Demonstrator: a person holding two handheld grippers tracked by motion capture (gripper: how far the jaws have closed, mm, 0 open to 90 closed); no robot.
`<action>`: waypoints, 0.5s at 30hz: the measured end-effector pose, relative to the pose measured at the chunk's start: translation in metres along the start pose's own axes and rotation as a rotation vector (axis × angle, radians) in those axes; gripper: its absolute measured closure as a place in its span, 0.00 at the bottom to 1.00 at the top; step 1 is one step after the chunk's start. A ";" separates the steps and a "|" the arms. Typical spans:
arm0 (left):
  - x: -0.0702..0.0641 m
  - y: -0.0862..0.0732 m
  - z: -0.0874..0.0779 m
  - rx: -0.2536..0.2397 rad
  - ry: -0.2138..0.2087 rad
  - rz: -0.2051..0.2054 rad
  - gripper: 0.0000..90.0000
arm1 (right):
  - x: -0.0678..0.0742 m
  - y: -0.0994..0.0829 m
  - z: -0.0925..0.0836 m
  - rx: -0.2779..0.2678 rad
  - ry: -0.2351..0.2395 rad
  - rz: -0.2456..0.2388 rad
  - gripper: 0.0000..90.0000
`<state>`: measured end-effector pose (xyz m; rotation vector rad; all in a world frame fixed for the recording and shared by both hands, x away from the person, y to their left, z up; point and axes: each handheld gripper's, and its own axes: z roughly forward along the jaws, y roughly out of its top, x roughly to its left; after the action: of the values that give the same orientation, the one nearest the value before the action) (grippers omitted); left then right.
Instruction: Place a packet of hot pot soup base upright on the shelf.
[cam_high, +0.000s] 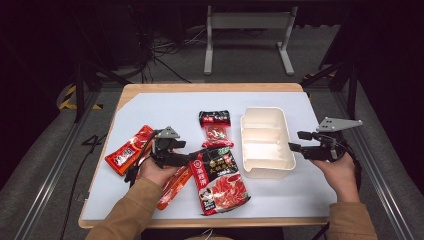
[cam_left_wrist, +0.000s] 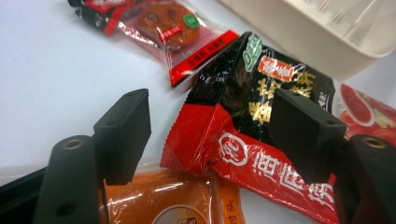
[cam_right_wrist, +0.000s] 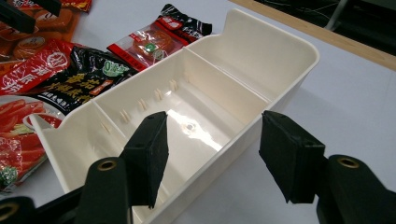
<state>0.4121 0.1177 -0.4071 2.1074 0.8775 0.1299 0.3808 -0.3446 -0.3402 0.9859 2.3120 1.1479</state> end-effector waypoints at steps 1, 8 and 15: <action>0.000 0.000 0.002 0.011 0.002 -0.001 0.36 | 0.000 0.000 0.000 0.001 0.000 0.001 0.46; 0.001 -0.003 0.014 0.090 -0.012 -0.018 0.40 | 0.001 0.000 0.002 0.007 -0.001 0.000 0.46; 0.001 -0.004 0.022 0.135 -0.002 -0.022 0.43 | 0.001 0.000 0.004 0.013 0.001 -0.002 0.46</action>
<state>0.4190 0.1057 -0.4243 2.2216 0.9306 0.0581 0.3825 -0.3420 -0.3425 0.9880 2.3234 1.1339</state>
